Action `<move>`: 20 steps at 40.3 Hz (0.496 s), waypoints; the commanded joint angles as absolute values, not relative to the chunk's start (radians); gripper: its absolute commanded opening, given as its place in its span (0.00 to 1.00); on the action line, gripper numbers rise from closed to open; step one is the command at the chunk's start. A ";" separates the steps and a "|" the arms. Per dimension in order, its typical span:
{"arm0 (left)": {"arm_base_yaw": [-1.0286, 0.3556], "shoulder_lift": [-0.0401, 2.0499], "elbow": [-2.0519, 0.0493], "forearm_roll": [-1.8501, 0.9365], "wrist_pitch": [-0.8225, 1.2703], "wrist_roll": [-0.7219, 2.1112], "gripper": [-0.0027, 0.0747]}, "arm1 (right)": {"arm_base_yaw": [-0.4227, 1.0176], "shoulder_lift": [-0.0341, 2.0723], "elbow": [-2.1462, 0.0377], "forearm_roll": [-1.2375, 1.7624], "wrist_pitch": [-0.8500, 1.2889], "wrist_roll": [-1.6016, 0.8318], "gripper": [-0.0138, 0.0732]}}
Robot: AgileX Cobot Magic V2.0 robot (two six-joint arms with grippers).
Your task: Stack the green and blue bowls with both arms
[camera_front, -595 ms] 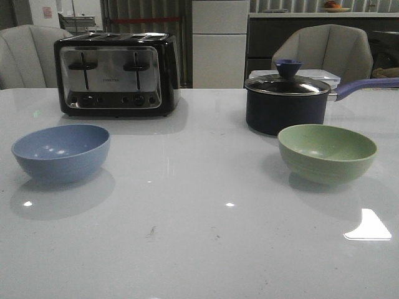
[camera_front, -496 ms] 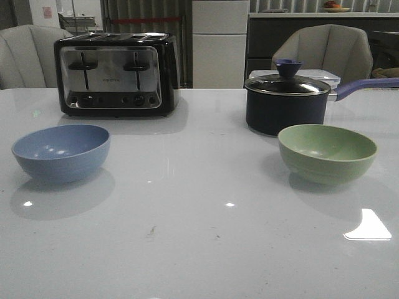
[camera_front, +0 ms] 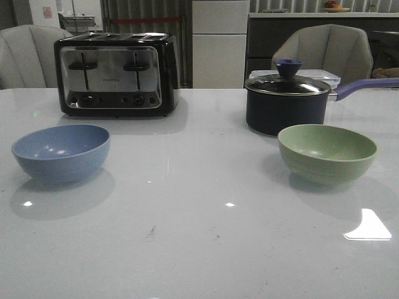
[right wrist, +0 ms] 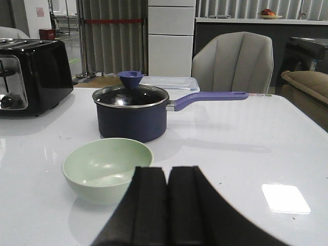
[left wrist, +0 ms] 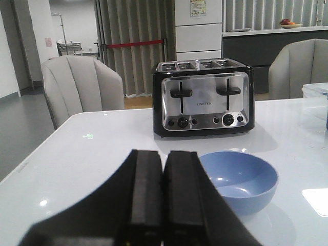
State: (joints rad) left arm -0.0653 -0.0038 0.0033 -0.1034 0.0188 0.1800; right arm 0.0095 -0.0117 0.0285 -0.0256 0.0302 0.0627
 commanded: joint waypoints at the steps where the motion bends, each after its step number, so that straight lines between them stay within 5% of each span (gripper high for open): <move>1: -0.069 -0.025 0.007 -0.111 -0.066 0.177 0.16 | 0.005 -0.029 0.025 -0.033 -0.063 0.063 0.22; 20: -0.069 -0.025 -0.091 -0.111 -0.155 0.177 0.16 | 0.005 -0.029 -0.105 -0.033 -0.047 0.063 0.22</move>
